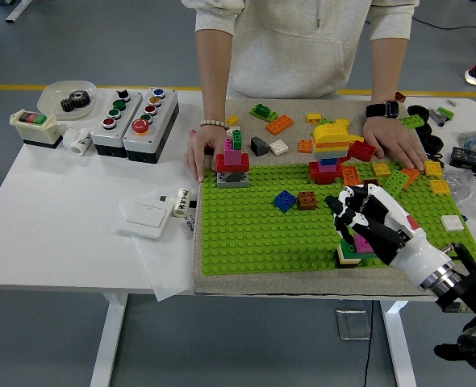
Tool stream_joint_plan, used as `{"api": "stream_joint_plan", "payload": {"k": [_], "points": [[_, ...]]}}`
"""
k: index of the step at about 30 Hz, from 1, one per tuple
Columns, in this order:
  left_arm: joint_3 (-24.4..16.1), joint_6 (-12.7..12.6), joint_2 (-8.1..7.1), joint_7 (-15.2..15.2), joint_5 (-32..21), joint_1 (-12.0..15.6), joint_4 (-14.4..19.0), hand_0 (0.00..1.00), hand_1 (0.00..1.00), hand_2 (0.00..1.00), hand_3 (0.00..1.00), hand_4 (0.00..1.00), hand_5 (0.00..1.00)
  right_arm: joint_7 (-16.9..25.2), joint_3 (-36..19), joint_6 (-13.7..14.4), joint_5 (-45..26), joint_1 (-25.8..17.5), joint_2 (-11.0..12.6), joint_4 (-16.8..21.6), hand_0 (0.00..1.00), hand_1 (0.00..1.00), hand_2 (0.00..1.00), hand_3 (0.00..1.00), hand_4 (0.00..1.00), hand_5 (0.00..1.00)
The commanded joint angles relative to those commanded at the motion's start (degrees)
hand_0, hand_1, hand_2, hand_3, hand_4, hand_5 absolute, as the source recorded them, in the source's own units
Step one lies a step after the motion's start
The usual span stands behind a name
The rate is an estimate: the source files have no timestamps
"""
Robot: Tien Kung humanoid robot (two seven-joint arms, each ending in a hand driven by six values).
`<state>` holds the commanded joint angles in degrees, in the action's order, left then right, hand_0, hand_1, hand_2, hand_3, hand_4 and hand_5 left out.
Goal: Pick up the brick,pile it on top of brick,press brick,pick up the brick,pile it on top of brick,press brick
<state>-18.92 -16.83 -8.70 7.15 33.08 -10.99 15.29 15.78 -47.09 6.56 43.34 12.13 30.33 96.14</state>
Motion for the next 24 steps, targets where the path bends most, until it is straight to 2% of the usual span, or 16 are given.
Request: {"api": "stream_joint_plan", "payload": {"k": [13,24], "points": [[-0.4,0.1,0.11,0.2,0.8,0.3,0.0,0.776,0.797,0.762,0.624,0.683,0.64,1.4,1.1,-0.5,0.6,-0.8,-0.8,-5.1,0.033,0.09,0.196,0.192,0.773,0.413],[-0.6,0.2,0.17,0.3,1.2,0.3,0.0,0.779,0.798,0.763,0.624,0.683,0.64,1.5,0.9,-0.7,-0.7,-0.2,-0.8,-6.7,0.033,0.088,0.197,0.194,0.775,0.414]]}}
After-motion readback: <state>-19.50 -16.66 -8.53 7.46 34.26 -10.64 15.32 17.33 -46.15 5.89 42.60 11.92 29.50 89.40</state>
